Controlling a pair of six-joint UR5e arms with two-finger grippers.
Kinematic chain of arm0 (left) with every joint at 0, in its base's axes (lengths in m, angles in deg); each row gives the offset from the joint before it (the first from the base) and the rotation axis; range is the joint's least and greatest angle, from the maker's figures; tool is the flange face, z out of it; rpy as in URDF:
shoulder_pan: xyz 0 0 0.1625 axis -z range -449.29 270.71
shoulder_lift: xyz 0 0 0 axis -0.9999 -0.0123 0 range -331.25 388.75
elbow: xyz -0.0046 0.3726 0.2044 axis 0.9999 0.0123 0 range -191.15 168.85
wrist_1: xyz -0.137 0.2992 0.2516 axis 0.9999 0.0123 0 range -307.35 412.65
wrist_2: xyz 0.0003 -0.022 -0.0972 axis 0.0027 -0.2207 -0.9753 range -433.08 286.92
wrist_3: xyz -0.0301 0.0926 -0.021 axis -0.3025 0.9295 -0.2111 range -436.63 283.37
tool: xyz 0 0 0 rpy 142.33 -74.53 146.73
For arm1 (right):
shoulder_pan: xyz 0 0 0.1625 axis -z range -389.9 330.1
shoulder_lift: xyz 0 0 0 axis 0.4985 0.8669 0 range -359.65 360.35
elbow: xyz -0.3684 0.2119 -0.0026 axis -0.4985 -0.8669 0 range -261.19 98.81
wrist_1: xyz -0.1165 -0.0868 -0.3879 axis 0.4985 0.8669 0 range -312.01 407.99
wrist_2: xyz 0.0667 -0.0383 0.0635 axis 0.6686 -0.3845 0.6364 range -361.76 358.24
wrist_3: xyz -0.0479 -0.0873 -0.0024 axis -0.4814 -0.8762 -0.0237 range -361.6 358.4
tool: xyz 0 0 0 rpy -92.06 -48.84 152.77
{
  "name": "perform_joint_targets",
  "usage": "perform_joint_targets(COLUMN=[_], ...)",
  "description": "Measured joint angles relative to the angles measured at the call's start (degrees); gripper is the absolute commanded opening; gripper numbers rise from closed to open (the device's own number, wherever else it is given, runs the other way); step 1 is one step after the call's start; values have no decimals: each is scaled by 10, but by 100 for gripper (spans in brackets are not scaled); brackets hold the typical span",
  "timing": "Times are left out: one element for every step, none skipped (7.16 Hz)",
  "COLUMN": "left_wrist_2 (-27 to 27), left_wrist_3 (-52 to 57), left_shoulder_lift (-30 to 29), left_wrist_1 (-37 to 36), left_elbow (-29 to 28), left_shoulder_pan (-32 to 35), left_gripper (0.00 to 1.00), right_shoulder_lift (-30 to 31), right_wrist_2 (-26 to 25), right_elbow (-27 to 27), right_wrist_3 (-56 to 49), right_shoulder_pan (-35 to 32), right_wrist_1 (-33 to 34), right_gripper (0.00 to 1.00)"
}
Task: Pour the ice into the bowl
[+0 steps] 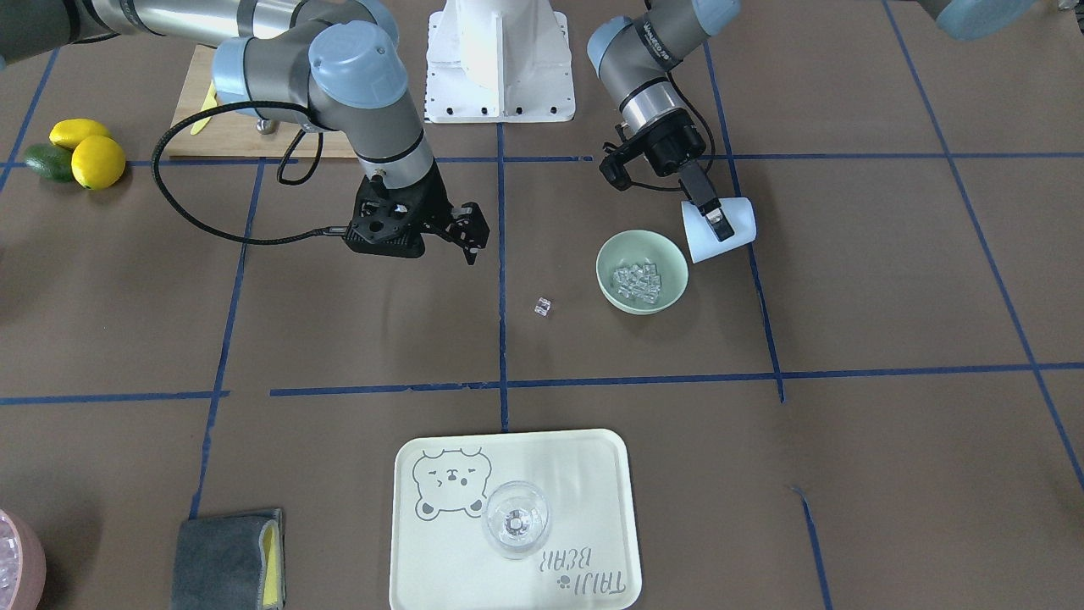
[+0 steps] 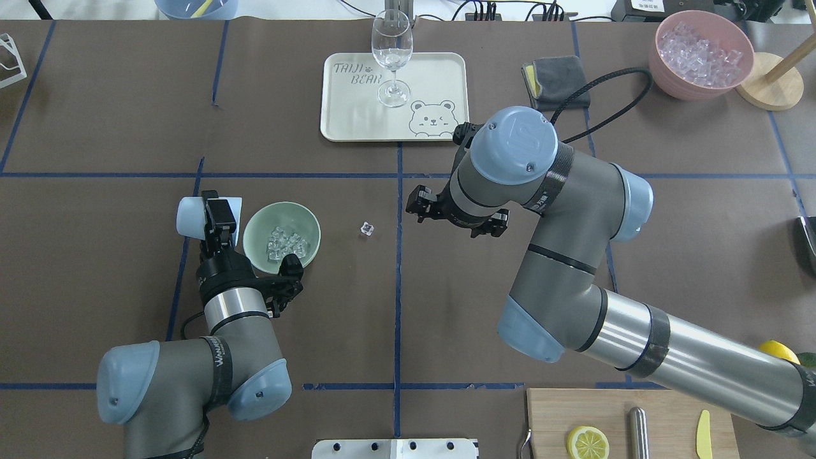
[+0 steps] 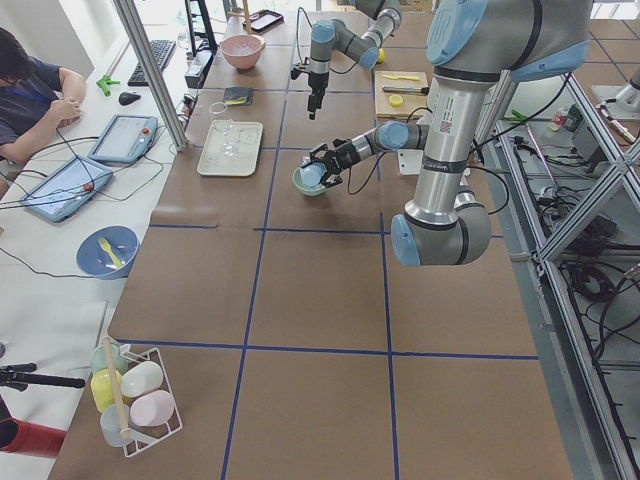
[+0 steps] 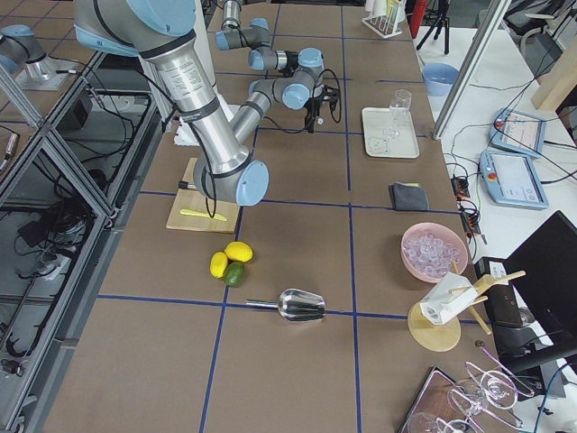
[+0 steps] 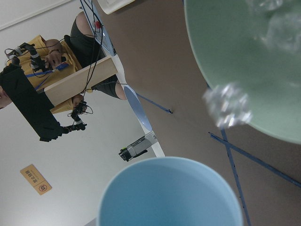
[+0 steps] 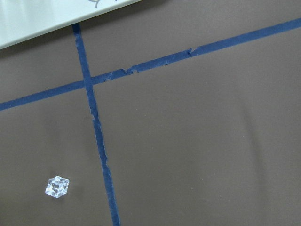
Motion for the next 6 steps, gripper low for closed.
perform_joint_targets(left_wrist_2=[-1,-1,-2,-3,-4,-5], left_wrist_3=[-10,-36,-77,-121,-175,-241], left_shoulder_lift=[-1,-2,-2,-3,-3,-4], left_wrist_1=[1,2,3,4,6,12], left_elbow=[2,4,4,5,5,5], left_shoulder_pan=[1,1,1,0,0,0], left_gripper=[0,0,0,0,0,0], right_shoulder_lift=[0,0,0,0,-1,-1], right_wrist_2=[0,0,0,0,0,0], right_elbow=[0,0,1,1,1,1], right_wrist_3=[0,0,0,0,1,1], right_shoulder_pan=[0,0,0,0,0,0], right_wrist_1=[0,0,0,0,0,0], right_gripper=[100,100,100,100,100,100])
